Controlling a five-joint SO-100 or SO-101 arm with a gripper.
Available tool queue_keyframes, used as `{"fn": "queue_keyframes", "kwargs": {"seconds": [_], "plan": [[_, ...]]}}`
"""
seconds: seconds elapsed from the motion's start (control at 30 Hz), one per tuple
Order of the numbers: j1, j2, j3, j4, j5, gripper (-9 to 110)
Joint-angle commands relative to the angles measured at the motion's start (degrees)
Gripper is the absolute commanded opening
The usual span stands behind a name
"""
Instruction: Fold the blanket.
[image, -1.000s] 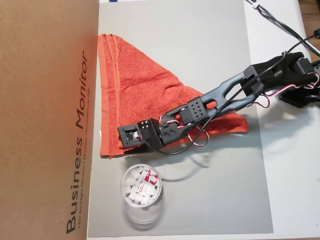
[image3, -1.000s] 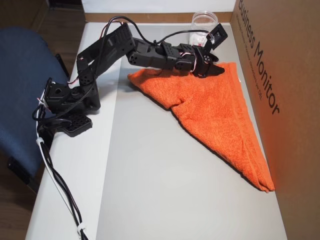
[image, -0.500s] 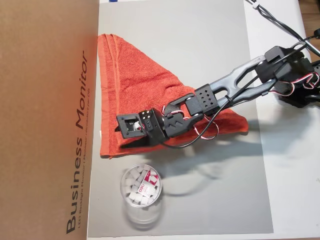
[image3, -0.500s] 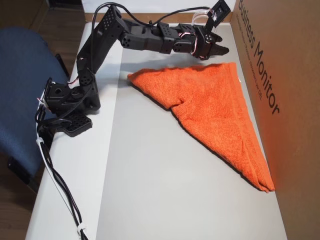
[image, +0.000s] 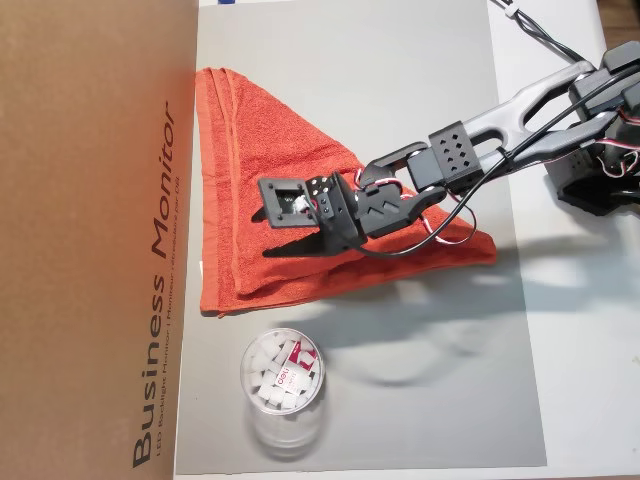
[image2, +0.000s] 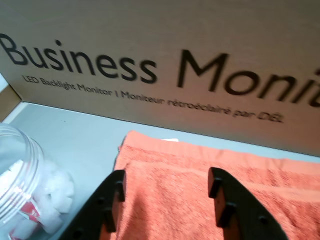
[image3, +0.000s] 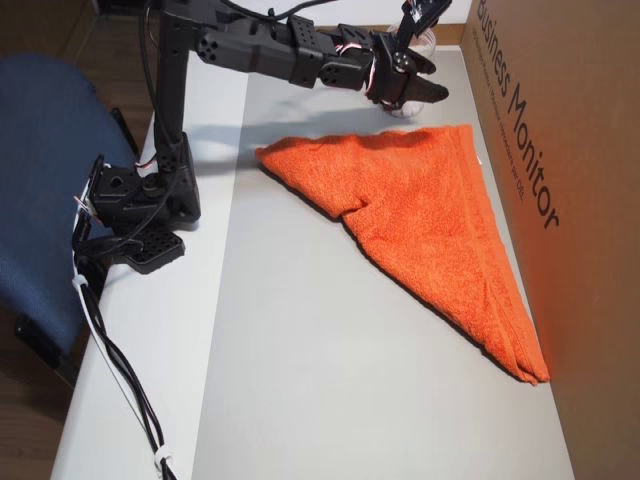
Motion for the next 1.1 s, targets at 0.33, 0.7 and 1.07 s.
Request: {"fn": "queue_keyframes", "kwargs": {"seconds": [0.33, 0.7, 1.07], "plan": [[3.5, 22.0, 18.5, -0.4, 3.4, 16], [6.6, 35.6, 32.1, 0.1, 7.4, 16], [9.5, 50.4, 33.0, 29.2, 6.7, 14]]}}
